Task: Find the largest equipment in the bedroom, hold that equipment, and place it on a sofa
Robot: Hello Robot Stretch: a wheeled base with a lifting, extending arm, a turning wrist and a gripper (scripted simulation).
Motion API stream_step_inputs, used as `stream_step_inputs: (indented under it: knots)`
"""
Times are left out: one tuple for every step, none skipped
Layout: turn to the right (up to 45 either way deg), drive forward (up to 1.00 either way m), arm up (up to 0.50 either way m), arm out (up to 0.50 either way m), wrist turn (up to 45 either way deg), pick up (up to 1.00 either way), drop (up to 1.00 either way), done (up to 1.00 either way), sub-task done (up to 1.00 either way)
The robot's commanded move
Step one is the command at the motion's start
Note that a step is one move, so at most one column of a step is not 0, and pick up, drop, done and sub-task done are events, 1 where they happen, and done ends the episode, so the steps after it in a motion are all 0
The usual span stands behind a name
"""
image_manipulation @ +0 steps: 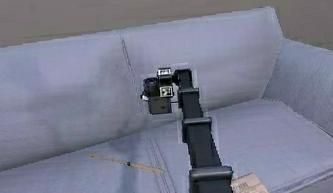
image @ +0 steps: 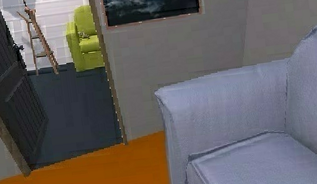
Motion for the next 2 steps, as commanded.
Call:
stream_step_inputs:
  knots:
    - [0.0,0.0,0.0,-0.08,0.0,0.0,0.0,0.0,0.0]
    - [0.0,0.0,0.0,0.0,0.0,0.0,0.0,1.0,0.0]
